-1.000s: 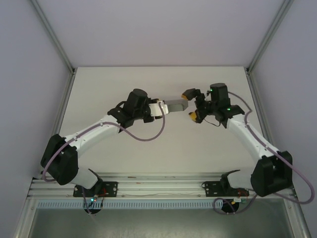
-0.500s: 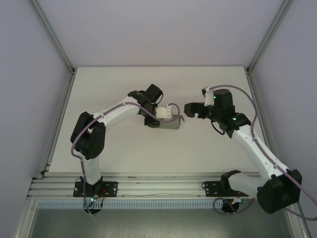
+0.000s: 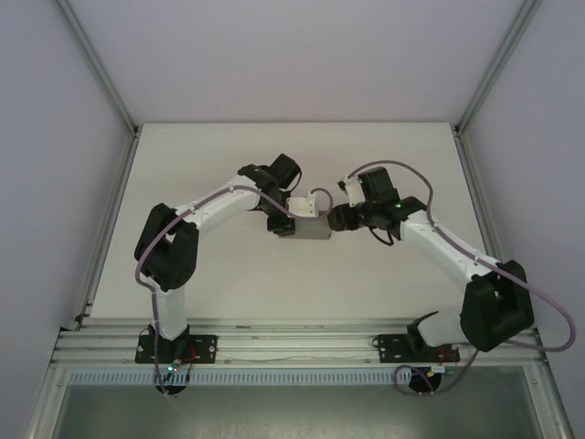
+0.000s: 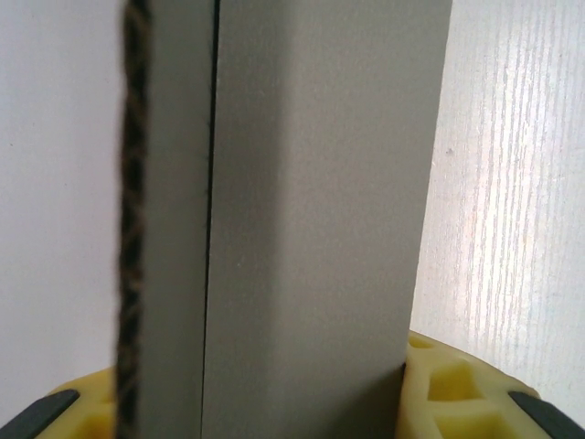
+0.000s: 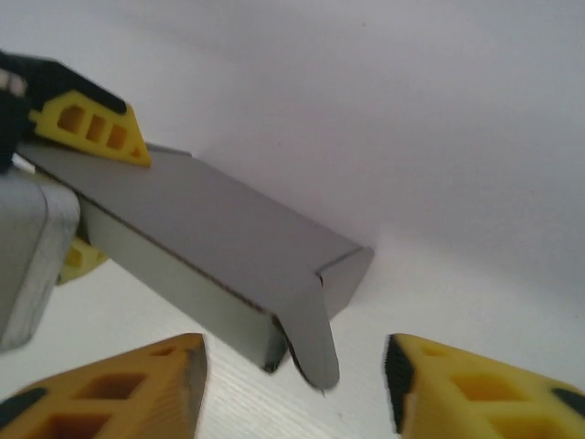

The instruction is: Assemble paper box

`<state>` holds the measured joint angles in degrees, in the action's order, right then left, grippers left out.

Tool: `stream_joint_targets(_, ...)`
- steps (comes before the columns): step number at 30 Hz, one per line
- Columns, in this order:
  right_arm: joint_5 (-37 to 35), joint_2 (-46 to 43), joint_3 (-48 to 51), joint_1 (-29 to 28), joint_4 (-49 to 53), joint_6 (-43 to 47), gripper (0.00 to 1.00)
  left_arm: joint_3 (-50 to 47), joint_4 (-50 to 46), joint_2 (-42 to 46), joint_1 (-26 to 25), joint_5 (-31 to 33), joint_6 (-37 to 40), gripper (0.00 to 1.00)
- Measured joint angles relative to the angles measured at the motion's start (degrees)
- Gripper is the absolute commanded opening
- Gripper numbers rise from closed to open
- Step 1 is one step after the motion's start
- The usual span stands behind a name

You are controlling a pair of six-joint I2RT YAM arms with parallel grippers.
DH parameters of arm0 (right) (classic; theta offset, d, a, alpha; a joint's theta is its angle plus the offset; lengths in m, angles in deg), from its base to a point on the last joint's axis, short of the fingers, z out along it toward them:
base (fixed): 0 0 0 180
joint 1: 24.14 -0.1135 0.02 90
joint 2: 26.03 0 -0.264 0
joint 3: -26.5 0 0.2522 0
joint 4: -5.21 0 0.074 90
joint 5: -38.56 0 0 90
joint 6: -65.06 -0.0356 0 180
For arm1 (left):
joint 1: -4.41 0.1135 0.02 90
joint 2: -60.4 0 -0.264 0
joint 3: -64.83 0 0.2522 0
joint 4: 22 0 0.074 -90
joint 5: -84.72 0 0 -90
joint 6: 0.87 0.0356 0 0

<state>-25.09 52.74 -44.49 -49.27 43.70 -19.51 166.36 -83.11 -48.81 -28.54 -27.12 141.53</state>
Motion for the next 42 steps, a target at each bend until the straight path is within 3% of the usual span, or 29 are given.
stream_joint_targets(8, -1.14, 2.95, -2.71, -0.55, -0.24, 0.2, 0.29, 0.0, 0.02, 0.0, 0.11, -0.2, -0.55, 0.39)
stream_joint_targets(18, -4.98, 4.81, -4.52, -1.86, 1.11, -1.22, 0.01, 0.63, -0.33, -0.44, 0.46, -0.39, -2.01, 0.4)
stream_joint_targets(25, -10.12, 4.74, -3.67, -4.44, -1.11, -8.79, 0.0, 1.49, -0.76, -1.16, 0.48, -0.35, -3.61, 0.43)
stream_joint_targets(35, -20.52, 3.23, 5.31, -8.33, -17.53, -22.03, 0.0, 2.56, -1.22, -2.21, 1.18, -0.22, -6.27, 0.45)
stream_joint_targets(42, -24.17, 3.13, 7.41, -9.99, -21.2, -23.43, 0.0, 2.58, -0.79, -2.67, 1.25, 0.28, -7.23, 0.5)
